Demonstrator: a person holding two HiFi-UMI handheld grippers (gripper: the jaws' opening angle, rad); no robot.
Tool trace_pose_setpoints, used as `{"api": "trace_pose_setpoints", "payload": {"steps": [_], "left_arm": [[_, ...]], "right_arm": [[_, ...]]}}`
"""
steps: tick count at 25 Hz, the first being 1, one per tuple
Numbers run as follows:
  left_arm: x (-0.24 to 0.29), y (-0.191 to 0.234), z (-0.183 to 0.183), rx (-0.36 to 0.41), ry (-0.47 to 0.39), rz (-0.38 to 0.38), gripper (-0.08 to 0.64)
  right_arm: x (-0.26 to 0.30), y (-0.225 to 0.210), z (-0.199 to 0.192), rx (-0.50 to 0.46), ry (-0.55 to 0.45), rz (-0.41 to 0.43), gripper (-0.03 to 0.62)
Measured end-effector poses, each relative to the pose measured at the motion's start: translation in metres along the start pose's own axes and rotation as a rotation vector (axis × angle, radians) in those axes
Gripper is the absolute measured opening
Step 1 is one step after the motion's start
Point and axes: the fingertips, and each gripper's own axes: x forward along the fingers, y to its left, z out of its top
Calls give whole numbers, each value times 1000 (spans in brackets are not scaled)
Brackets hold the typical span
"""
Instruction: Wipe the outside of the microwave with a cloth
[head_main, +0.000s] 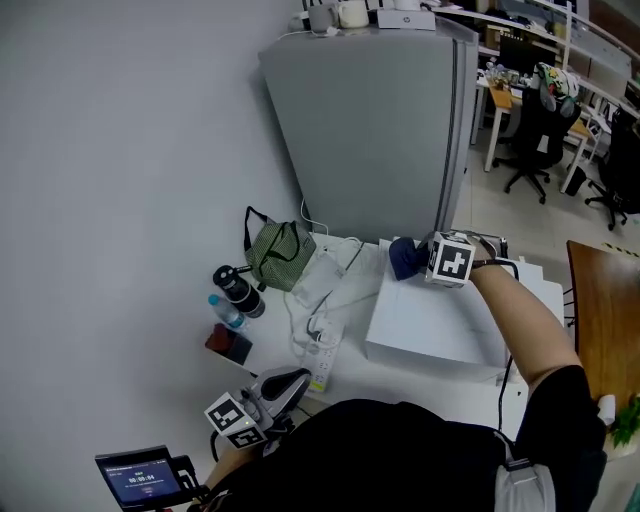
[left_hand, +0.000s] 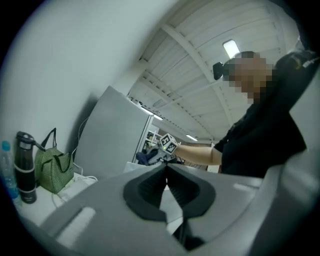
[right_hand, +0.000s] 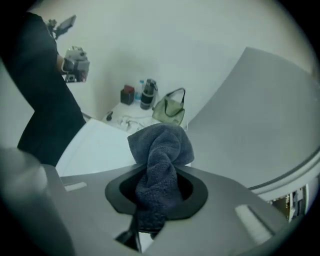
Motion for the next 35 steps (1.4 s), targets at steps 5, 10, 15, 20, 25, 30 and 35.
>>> {"api": "trace_pose_setpoints", "payload": {"steps": [5, 10, 15, 20, 25, 30, 35], "left_arm": [[-13, 18, -1, -17, -20, 4, 3], [-25, 30, 6, -41, -46, -9, 3], [-22, 49, 1, -44, -3, -32, 3], [15, 24, 1, -31, 24, -98, 3], [56, 10, -8, -33, 69, -167, 3], [84, -9, -17, -34, 94, -208, 3], [90, -20, -25, -34, 99, -229, 3]], "right_arm": [[48, -26, -14, 34, 209, 93, 75], [72, -46, -16, 96, 261, 119, 74], [64, -47, -35, 129, 316, 158, 72], [11, -33, -134, 240, 388, 174, 72], [-40, -16, -252, 416, 423, 163, 72], [-101, 9, -358, 556, 482, 126, 72], [-124, 27, -395, 583, 489, 82, 72]]}}
